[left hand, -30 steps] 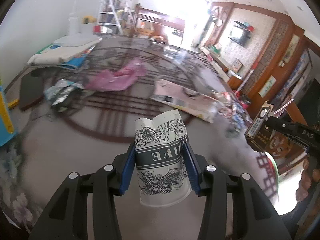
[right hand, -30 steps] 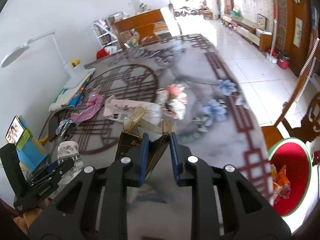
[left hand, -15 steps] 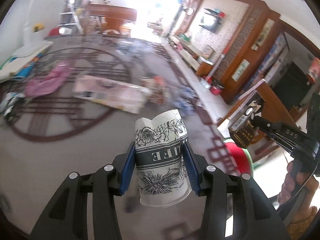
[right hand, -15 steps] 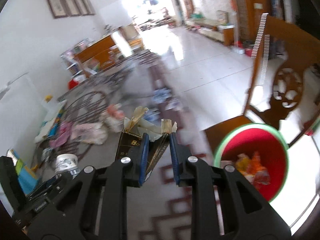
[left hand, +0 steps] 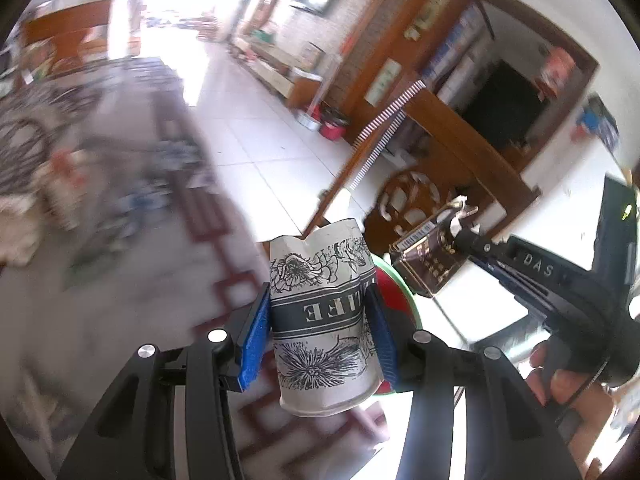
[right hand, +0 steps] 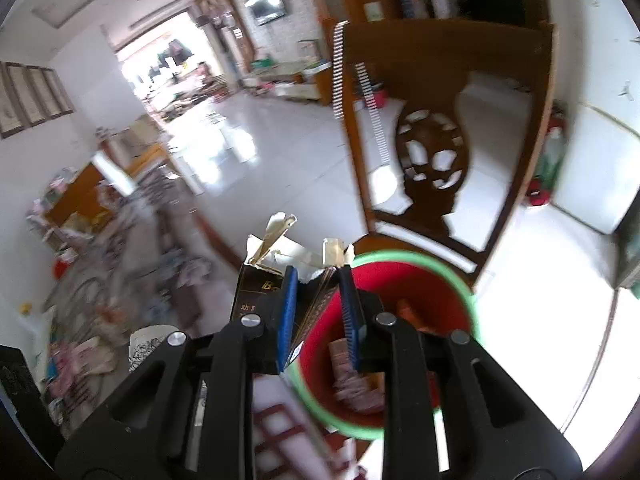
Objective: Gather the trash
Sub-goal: 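Drop the brown box and white paper cup into the red bucket, opening both tools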
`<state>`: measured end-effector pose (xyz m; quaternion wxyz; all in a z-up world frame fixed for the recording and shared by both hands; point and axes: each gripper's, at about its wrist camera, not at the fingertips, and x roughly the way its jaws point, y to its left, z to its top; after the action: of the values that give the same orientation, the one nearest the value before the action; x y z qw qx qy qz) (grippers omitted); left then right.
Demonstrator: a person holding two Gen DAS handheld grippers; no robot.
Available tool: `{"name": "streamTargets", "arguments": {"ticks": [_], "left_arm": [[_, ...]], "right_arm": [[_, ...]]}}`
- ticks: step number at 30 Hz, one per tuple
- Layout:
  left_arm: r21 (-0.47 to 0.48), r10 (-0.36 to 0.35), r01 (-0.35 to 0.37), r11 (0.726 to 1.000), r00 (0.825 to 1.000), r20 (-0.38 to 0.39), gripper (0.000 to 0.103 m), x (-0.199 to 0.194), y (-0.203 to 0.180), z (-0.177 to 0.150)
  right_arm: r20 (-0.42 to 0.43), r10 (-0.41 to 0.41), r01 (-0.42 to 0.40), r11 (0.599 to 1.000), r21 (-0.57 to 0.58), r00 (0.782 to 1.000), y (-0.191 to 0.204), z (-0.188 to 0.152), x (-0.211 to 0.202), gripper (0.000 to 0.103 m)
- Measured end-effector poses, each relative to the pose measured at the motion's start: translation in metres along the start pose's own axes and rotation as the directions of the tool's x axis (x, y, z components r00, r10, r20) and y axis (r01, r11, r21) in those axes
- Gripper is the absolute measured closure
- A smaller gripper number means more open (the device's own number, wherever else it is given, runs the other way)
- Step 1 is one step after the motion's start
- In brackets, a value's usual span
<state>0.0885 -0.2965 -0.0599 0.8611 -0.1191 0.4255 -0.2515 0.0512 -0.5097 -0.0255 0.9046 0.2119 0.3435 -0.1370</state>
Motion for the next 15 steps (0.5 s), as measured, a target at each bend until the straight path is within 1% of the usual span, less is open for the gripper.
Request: {"name": "streamTargets", "arguments": {"ticks": [4, 5, 7, 8, 9, 10, 11, 13, 15], "left_arm": [[0.036, -0.037, 0.039, 0.999, 0.998, -0.054, 0.059, 0.028, -0.02, 0.005], [0.042, -0.04, 0.043, 0.998, 0.997, -0.062, 0.057, 0.033, -0.023, 0.006], [0.05, -0.042, 0.046, 0.998, 0.996, -0.079, 0.058, 0.043, -0.028, 0.007], [0.051, -0.049, 0.053, 0.997, 0.995, -0.091, 0.052, 0.045, -0.027, 0.008], [0.05, -0.056, 0.061, 0.997, 0.994, -0.099, 0.046, 0.047, -0.028, 0.008], [0.053, -0.064, 0.069, 0.996, 0.993, -0.1, 0.039, 0.047, -0.03, 0.007], [0.061, -0.065, 0.07, 0.996, 0.994, -0.092, 0.037, 0.046, -0.032, 0.005], [0.095, -0.049, 0.057, 0.994, 0.995, -0.084, 0.037, 0.045, -0.035, 0.004], [0.116, -0.044, 0.053, 0.992, 0.996, -0.08, 0.037, 0.041, -0.037, 0.004]], "right_arm": [[-0.004, -0.065, 0.066, 0.997, 0.041, 0.998, -0.013, 0.003, 0.004, 0.081], [-0.003, -0.081, 0.081, 0.996, 0.042, 0.997, -0.016, 0.004, 0.005, 0.081], [-0.003, -0.109, 0.109, 0.993, 0.039, 0.994, -0.017, 0.005, 0.006, 0.08], [0.001, -0.129, 0.128, 0.991, 0.041, 0.992, -0.017, 0.005, 0.006, 0.079], [0.014, -0.149, 0.148, 0.988, 0.048, 0.989, -0.018, 0.006, 0.004, 0.076], [0.024, -0.162, 0.16, 0.986, 0.055, 0.987, -0.02, 0.006, 0.003, 0.066], [0.041, -0.173, 0.17, 0.983, 0.062, 0.984, -0.021, 0.007, 0.0, 0.057], [0.067, -0.179, 0.174, 0.982, 0.068, 0.982, -0.021, 0.007, -0.005, 0.056], [0.064, -0.171, 0.167, 0.984, 0.06, 0.983, -0.019, 0.006, -0.005, 0.055]]}}
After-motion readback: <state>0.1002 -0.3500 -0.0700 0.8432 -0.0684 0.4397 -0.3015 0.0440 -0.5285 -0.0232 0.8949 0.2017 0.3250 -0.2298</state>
